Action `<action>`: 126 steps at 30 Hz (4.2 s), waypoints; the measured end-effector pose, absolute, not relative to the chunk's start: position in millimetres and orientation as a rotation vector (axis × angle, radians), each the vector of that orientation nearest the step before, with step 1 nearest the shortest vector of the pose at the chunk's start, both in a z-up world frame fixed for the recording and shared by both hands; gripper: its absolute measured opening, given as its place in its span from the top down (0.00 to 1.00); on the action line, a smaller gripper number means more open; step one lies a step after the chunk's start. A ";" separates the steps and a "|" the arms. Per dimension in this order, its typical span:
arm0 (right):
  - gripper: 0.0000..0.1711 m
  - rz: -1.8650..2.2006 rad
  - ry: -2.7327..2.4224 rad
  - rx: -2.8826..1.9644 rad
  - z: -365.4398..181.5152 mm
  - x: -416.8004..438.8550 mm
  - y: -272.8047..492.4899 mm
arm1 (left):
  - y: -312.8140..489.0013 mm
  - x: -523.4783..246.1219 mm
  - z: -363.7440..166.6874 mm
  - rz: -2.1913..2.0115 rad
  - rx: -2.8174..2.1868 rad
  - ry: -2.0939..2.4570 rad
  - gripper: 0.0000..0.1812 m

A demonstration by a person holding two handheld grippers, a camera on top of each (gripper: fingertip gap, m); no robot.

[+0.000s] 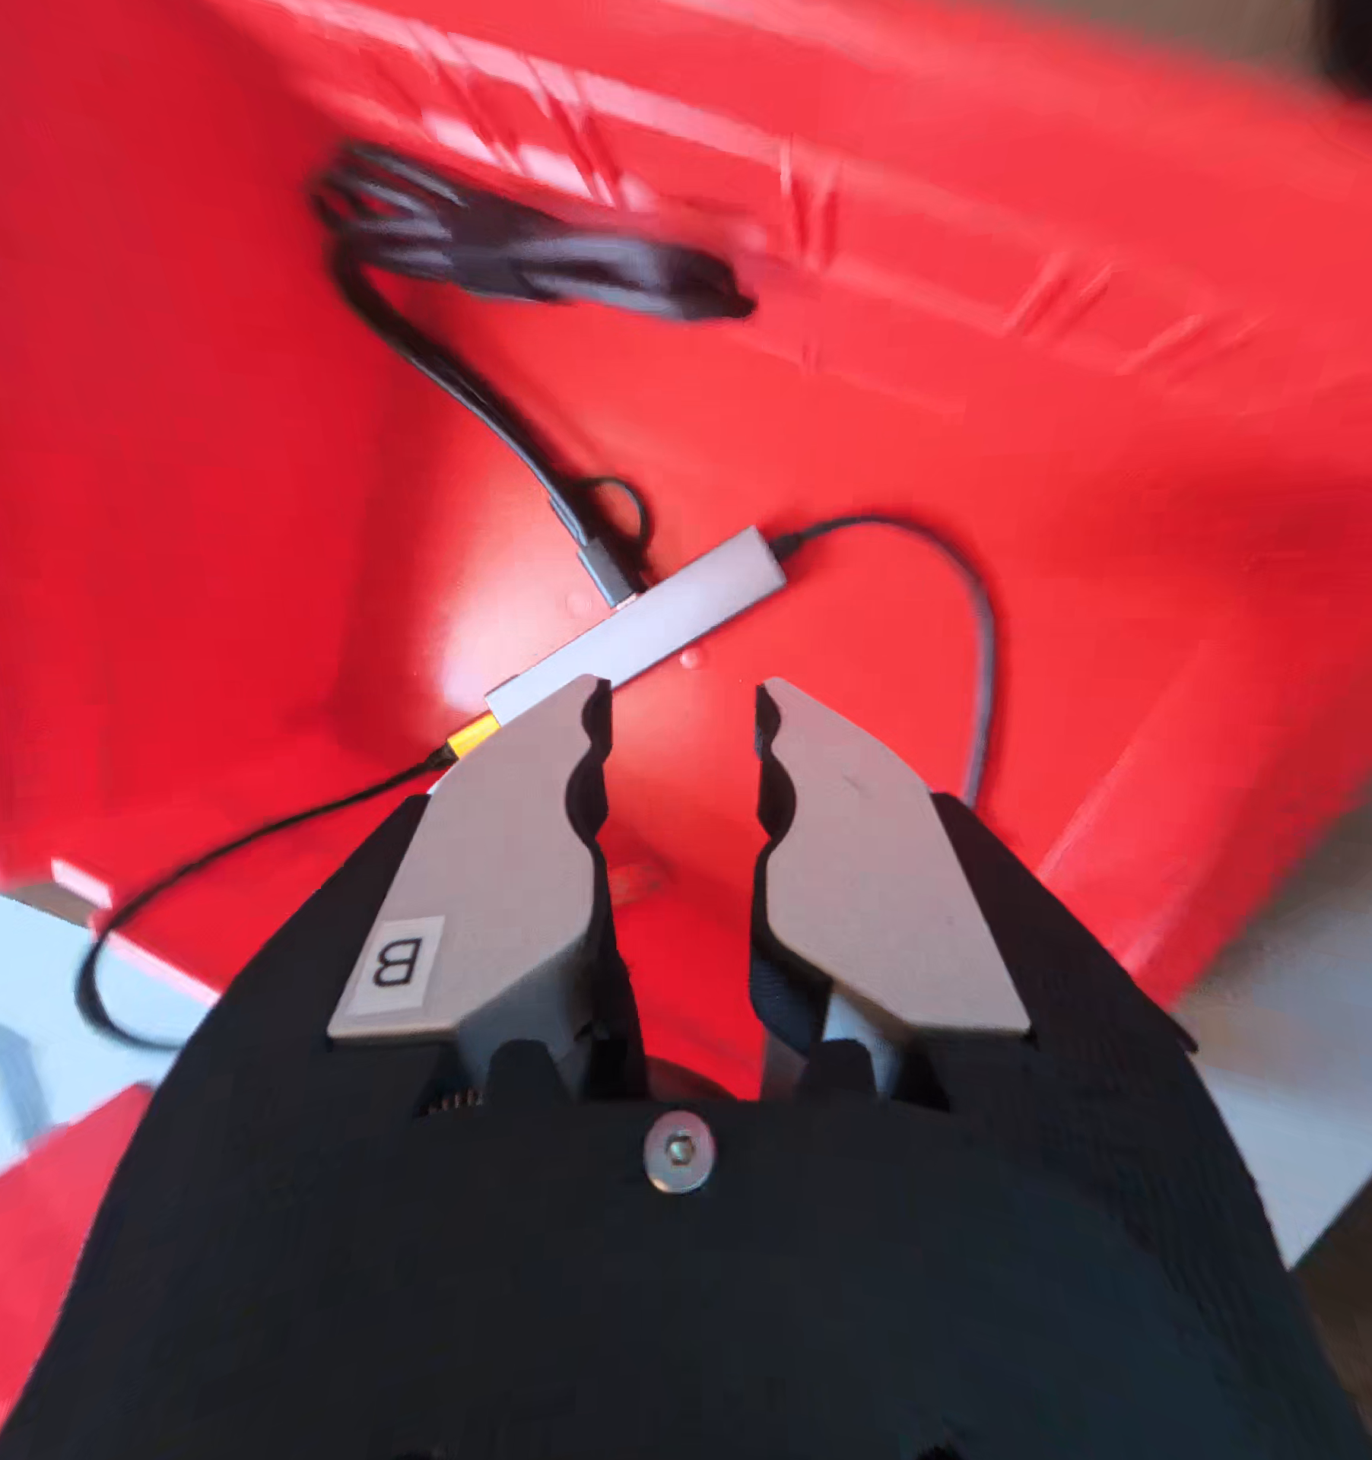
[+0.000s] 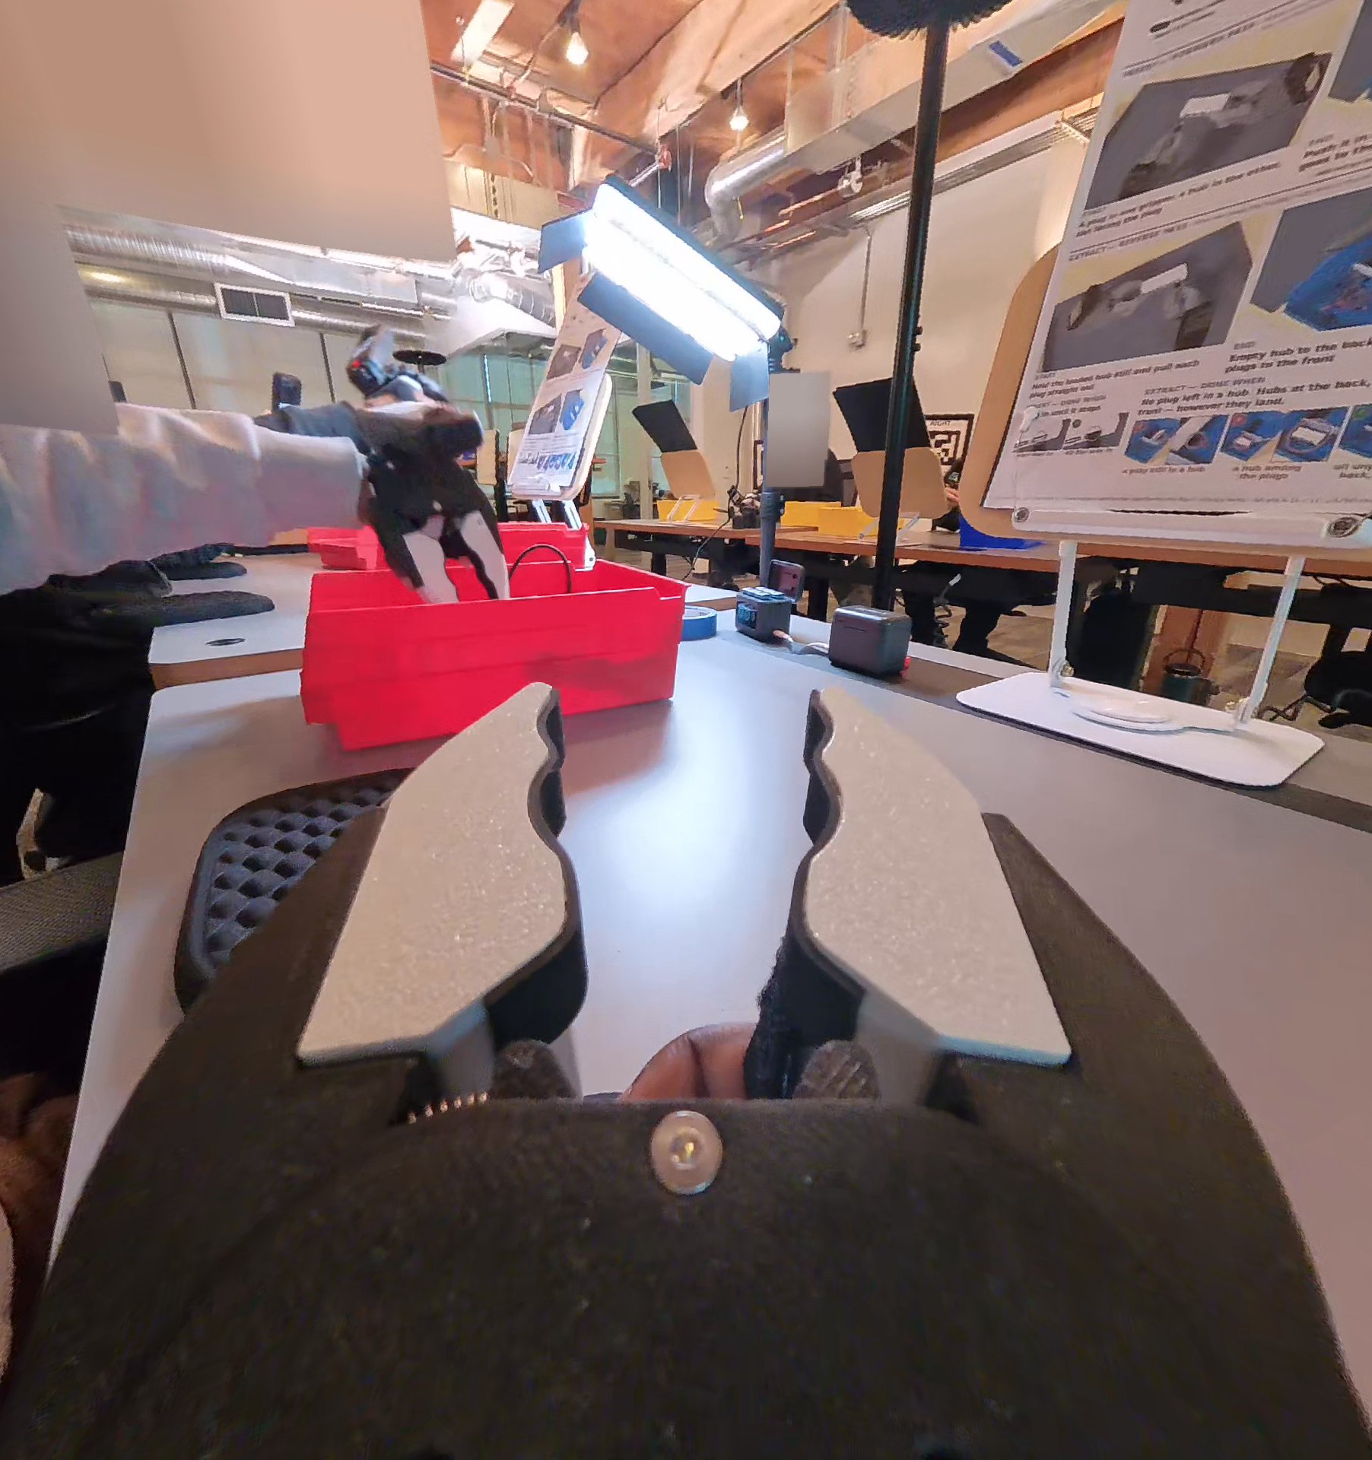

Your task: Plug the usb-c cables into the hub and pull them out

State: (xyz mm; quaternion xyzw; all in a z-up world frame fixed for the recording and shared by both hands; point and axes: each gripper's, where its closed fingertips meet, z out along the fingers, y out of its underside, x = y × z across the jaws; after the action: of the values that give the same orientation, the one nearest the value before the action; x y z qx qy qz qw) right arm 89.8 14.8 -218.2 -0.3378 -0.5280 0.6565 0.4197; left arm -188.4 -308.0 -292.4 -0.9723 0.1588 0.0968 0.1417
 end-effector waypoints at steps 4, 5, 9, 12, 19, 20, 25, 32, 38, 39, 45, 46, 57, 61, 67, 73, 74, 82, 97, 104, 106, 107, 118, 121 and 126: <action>0.66 1.665 -1.300 -0.854 -216.1 91.0 17.6 | -307.5 -213.6 -315.8 0.375 -2.970 0.697 0.73; 0.67 1.663 -1.299 -0.853 -216.0 91.2 17.5 | -305.8 -218.7 -318.2 0.390 -2.986 0.739 0.72; 0.67 1.655 -1.309 -0.849 -216.7 91.0 16.1 | -311.1 -231.3 -329.0 0.396 -3.060 0.964 0.72; 0.67 1.653 -1.310 -0.846 -216.6 91.1 15.5 | -314.5 -240.4 -336.9 0.430 -3.080 1.111 0.78; 0.68 1.656 -1.311 -0.851 -217.0 90.8 15.3 | -307.4 -241.6 -347.6 0.416 -3.050 1.217 0.80; 0.68 1.656 -1.311 -0.852 -216.9 90.8 15.4 | -307.5 -241.1 -347.7 0.418 -3.041 1.232 0.81; 0.69 1.651 -1.313 -0.856 -217.5 90.3 15.3 | -307.4 -240.4 -347.9 0.460 -2.986 1.326 0.83; 0.71 1.651 -1.299 -0.860 -216.3 90.7 16.7 | -314.3 -231.9 -290.1 0.692 -2.924 1.205 0.85; 0.72 1.632 -1.295 -0.849 -215.8 91.5 15.9 | -324.0 -214.4 -209.2 1.182 -2.762 1.112 0.87; 0.72 1.629 -1.293 -0.846 -215.5 91.7 15.8 | -325.8 -211.6 -197.6 1.274 -2.732 1.105 0.87; 0.72 1.624 -1.279 -0.842 -214.5 92.5 16.8 | -319.5 -185.5 -133.8 1.607 -2.468 0.893 0.92; 0.72 1.625 -1.276 -0.844 -214.3 92.5 17.2 | -316.5 -181.1 -120.4 1.669 -2.395 0.865 0.94; 0.72 1.631 -1.262 -0.855 -213.7 92.1 19.9 | -279.7 -151.5 -76.3 1.616 -2.011 0.496 0.95; 0.72 1.632 -1.262 -0.858 -214.0 91.8 20.4 | -262.4 -142.6 -47.2 1.527 -1.779 0.340 0.95; 0.73 1.630 -1.266 -0.850 -213.8 92.5 19.6 | -221.4 -95.5 -0.1 1.206 -1.427 0.216 0.95; 0.77 1.590 -1.258 -0.810 -211.2 94.6 17.6 | -176.0 -36.9 7.9 0.652 -1.201 0.149 0.95; 0.77 1.559 -1.257 -0.796 -209.7 94.4 16.7 | -169.8 -26.6 4.5 0.550 -1.164 0.134 0.95; 0.83 1.002 -1.121 -0.382 -110.7 109.6 -45.0 | -101.0 30.9 -74.9 0.019 -1.141 0.031 0.95; 0.92 0.640 -1.598 -0.354 -168.6 44.7 -35.8 | -57.5 63.7 -170.3 -0.498 -1.276 -0.155 0.92; 0.93 0.591 -1.753 -0.271 -198.5 49.1 -44.7 | -42.8 69.7 -194.7 -0.400 -1.515 -0.031 0.88; 0.92 0.567 -1.753 -0.287 -203.1 47.1 -42.3 | -41.0 69.3 -197.5 -0.370 -1.520 -0.013 0.93; 0.92 0.561 -1.744 -0.293 -204.7 45.9 -41.4 | -40.5 68.3 -198.8 -0.373 -1.508 -0.024 0.93; 0.92 0.680 -1.617 -0.602 -240.7 33.6 -40.0 | -42.2 51.8 -226.7 -0.351 -1.413 -0.195 0.95; 0.91 0.715 -1.568 -0.704 -244.2 32.3 -42.4 | -45.3 49.9 -229.4 -0.331 -1.403 -0.224 0.95; 0.92 0.485 -1.755 -0.346 -243.6 38.9 -39.2 | -43.2 58.3 -232.1 -0.373 -1.429 -0.179 0.95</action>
State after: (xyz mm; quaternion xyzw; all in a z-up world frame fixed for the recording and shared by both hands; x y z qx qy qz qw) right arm 38.9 -39.2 -243.6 -0.1493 -0.7572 0.2093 0.6005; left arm 58.3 -43.2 -232.1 -0.6504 -0.0814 -0.1698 0.7359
